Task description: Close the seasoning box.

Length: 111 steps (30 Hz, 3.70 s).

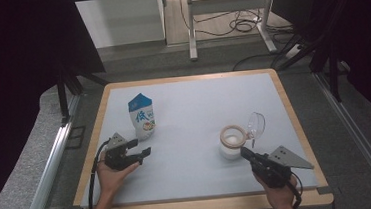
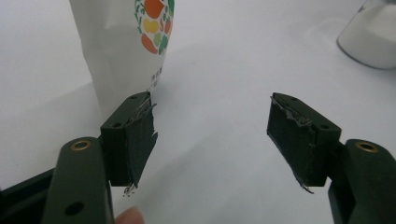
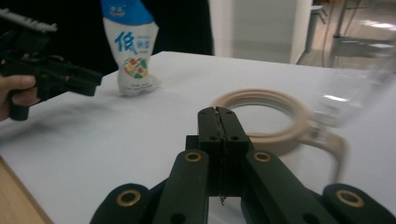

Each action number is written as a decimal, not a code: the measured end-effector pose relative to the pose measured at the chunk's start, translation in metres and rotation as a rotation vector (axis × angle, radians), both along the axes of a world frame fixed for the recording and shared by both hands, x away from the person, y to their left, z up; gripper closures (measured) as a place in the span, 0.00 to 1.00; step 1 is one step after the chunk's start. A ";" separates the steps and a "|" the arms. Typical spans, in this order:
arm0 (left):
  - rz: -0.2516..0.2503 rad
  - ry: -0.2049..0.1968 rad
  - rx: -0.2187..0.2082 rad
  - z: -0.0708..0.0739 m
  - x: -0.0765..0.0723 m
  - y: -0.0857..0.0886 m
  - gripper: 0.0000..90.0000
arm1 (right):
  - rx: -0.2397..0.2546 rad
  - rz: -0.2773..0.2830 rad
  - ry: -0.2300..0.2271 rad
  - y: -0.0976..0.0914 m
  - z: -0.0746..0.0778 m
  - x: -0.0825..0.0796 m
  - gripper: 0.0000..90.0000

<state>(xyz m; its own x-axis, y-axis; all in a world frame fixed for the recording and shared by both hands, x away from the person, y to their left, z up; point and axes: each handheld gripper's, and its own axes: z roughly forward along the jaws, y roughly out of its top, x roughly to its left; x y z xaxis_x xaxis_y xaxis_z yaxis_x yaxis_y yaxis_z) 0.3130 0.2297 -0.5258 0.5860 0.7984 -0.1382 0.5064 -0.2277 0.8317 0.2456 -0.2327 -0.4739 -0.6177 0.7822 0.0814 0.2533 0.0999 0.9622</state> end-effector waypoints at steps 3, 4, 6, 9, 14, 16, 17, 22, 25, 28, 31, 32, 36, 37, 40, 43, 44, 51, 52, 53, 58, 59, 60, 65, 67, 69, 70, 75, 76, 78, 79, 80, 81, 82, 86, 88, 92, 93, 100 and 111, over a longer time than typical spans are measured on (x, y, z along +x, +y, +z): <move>0.002 0.002 -0.020 0.001 -0.002 0.002 0.36 | 0.014 -0.035 -0.008 -0.017 0.003 -0.001 1.00; 0.005 0.002 -0.021 0.000 -0.004 0.004 0.36 | 0.028 -0.063 -0.015 -0.027 0.006 -0.001 1.00; 0.010 0.001 -0.017 0.000 -0.006 0.004 0.36 | 0.037 -0.075 -0.021 -0.031 0.008 -0.001 1.00; 0.009 0.000 -0.014 -0.001 -0.010 0.005 0.36 | 0.055 -0.125 -0.032 -0.045 0.012 0.002 1.00; 0.003 0.000 -0.006 -0.001 -0.014 0.004 0.36 | 0.069 -0.173 -0.023 -0.056 0.010 0.009 1.00; -0.002 0.003 -0.004 -0.002 -0.014 0.003 0.36 | 0.076 -0.185 -0.017 -0.060 0.010 0.013 1.00; -0.004 0.004 -0.003 -0.002 -0.014 0.003 0.36 | 0.079 -0.190 -0.013 -0.061 0.010 0.019 1.00; -0.012 0.003 0.007 -0.002 -0.015 -0.001 0.36 | 0.073 -0.194 -0.010 -0.059 0.010 0.030 1.00; -0.021 0.003 0.004 -0.001 -0.016 -0.002 0.36 | 0.068 -0.198 -0.006 -0.056 0.009 0.036 1.00; -0.025 0.001 0.007 0.001 -0.018 -0.003 0.36 | 0.055 -0.199 -0.007 -0.051 0.008 0.041 1.00; -0.029 -0.002 0.007 0.002 -0.019 -0.005 0.36 | 0.054 -0.201 -0.007 -0.049 0.008 0.043 1.00; -0.029 -0.002 0.007 0.002 -0.019 -0.005 0.36 | 0.054 -0.201 -0.007 -0.049 0.008 0.043 1.00; -0.035 0.004 0.020 0.001 -0.018 -0.007 0.36 | 0.059 -0.202 -0.011 -0.047 0.010 0.045 1.00; -0.037 0.007 0.020 0.000 -0.018 -0.008 0.36 | 0.057 -0.199 -0.014 -0.046 0.011 0.045 1.00; -0.038 0.008 0.019 0.000 -0.018 -0.008 0.36 | 0.055 -0.199 -0.021 -0.045 0.012 0.046 1.00; -0.040 0.009 0.018 0.000 -0.019 -0.009 0.36 | 0.054 -0.193 -0.020 -0.043 0.013 0.046 1.00; -0.040 0.009 0.018 0.000 -0.019 -0.009 0.36 | 0.054 -0.193 -0.020 -0.043 0.013 0.046 1.00; -0.044 0.013 0.017 0.000 -0.019 -0.010 0.36 | 0.049 -0.192 -0.025 -0.040 0.014 0.047 1.00; -0.044 0.013 0.017 0.000 -0.019 -0.010 0.36 | 0.049 -0.192 -0.025 -0.040 0.014 0.047 1.00; -0.044 0.013 0.015 0.000 -0.019 -0.010 0.36 | 0.048 -0.192 -0.029 -0.040 0.015 0.047 1.00; -0.044 0.013 0.015 0.000 -0.020 -0.010 0.36 | 0.049 -0.188 -0.030 -0.037 0.016 0.048 1.00; -0.044 0.013 0.015 0.000 -0.020 -0.010 0.36 | 0.046 -0.187 -0.030 -0.036 0.016 0.048 1.00; -0.044 0.013 0.015 0.000 -0.020 -0.010 0.36 | 0.046 -0.187 -0.030 -0.036 0.016 0.048 1.00; -0.043 0.016 0.009 0.001 -0.020 -0.009 0.36 | 0.038 -0.168 -0.027 -0.023 0.017 0.050 1.00; -0.043 0.017 0.009 0.001 -0.020 -0.009 0.36 | 0.007 -0.145 -0.026 -0.010 0.017 0.053 1.00; -0.043 0.016 0.009 0.001 -0.020 -0.009 0.36 | -0.022 -0.120 -0.020 0.002 0.015 0.055 1.00; -0.043 0.014 0.012 0.002 -0.020 -0.009 0.36 | -0.041 -0.107 -0.019 0.009 0.013 0.056 1.00; -0.046 0.011 0.006 0.002 -0.021 -0.009 0.36 | -0.096 -0.057 -0.024 0.030 0.006 0.055 1.00; -0.046 0.010 0.006 0.002 -0.021 -0.009 0.36 | -0.107 -0.056 -0.028 0.032 0.007 0.054 1.00; -0.048 0.009 0.006 0.002 -0.021 -0.009 0.36 | -0.105 -0.052 -0.028 0.033 0.007 0.054 1.00; -0.049 0.009 0.005 0.002 -0.021 -0.010 0.35 | -0.102 -0.050 -0.026 0.032 0.007 0.054 1.00; -0.048 0.009 0.005 0.002 -0.021 -0.010 0.35 | -0.099 -0.047 -0.024 0.032 0.007 0.054 1.00; -0.048 0.009 0.005 0.002 -0.021 -0.010 0.35 | -0.093 -0.046 -0.021 0.030 0.007 0.054 1.00; -0.048 0.008 0.004 0.002 -0.021 -0.010 0.35 | -0.088 -0.046 -0.019 0.030 0.007 0.054 1.00; -0.044 0.006 0.005 0.002 -0.022 -0.009 0.35 | -0.064 -0.051 -0.022 0.020 0.009 0.053 1.00; -0.039 0.005 0.006 0.002 -0.022 -0.009 0.35 | -0.051 -0.055 -0.027 0.014 0.011 0.053 1.00; -0.029 0.009 0.011 0.000 -0.021 -0.007 0.35 | -0.036 -0.080 -0.027 -0.004 0.012 0.051 1.00; -0.029 0.009 0.011 0.000 -0.021 -0.007 0.35 | -0.036 -0.080 -0.027 -0.004 0.012 0.051 1.00; -0.019 0.024 0.021 -0.005 -0.018 -0.006 0.36 | -0.009 -0.157 0.013 -0.044 0.004 0.052 0.96; 0.001 0.034 0.026 -0.009 -0.017 -0.003 0.36 | -0.126 -0.218 0.127 -0.066 -0.022 0.073 0.60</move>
